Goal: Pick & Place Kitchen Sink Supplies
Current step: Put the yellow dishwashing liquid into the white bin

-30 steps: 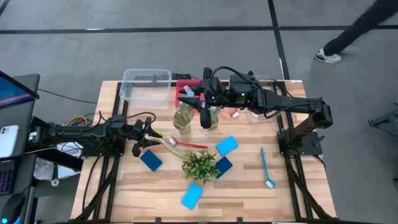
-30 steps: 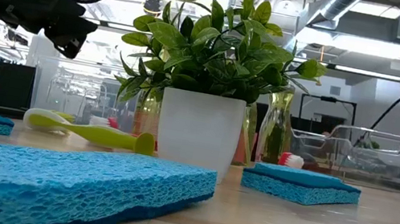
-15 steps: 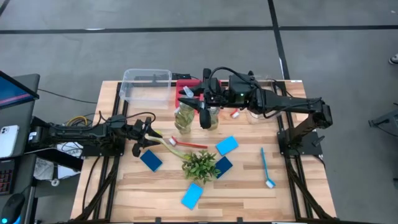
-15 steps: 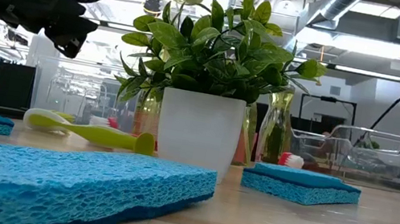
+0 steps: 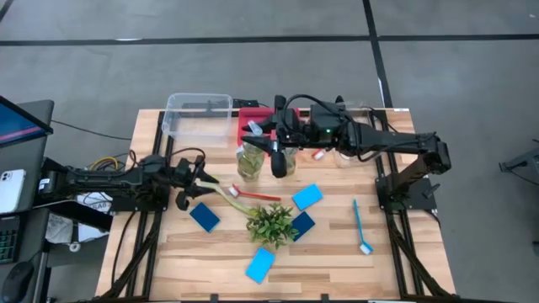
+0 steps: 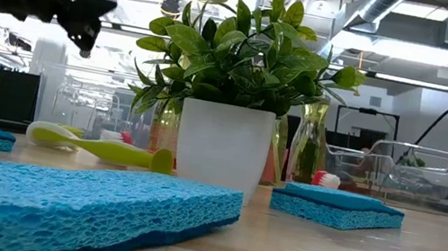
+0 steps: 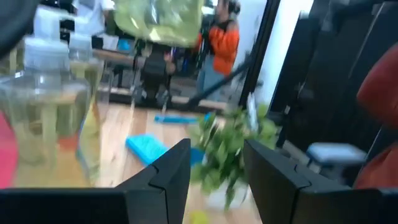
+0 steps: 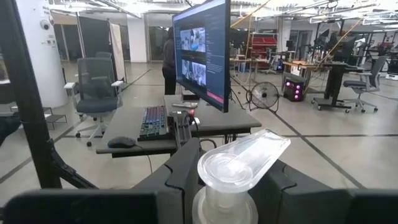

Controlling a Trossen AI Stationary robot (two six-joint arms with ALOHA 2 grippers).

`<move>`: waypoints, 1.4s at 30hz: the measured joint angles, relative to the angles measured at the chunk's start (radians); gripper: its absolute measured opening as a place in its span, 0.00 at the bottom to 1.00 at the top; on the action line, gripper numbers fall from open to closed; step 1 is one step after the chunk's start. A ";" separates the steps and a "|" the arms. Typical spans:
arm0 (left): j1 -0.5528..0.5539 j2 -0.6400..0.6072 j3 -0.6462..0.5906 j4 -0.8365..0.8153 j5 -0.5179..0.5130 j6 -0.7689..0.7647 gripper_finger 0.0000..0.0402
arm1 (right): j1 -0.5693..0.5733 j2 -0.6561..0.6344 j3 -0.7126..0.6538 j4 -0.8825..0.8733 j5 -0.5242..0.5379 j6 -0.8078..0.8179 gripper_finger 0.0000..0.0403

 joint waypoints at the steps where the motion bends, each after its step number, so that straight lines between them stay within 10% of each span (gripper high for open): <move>1: 0.000 0.000 0.000 0.028 0.000 -0.039 0.37 | 0.000 0.000 0.000 -0.003 0.000 0.000 0.23; 42: 0.000 0.032 0.000 0.263 -0.087 -0.183 0.43 | 0.000 -0.001 0.000 -0.042 0.000 0.000 0.23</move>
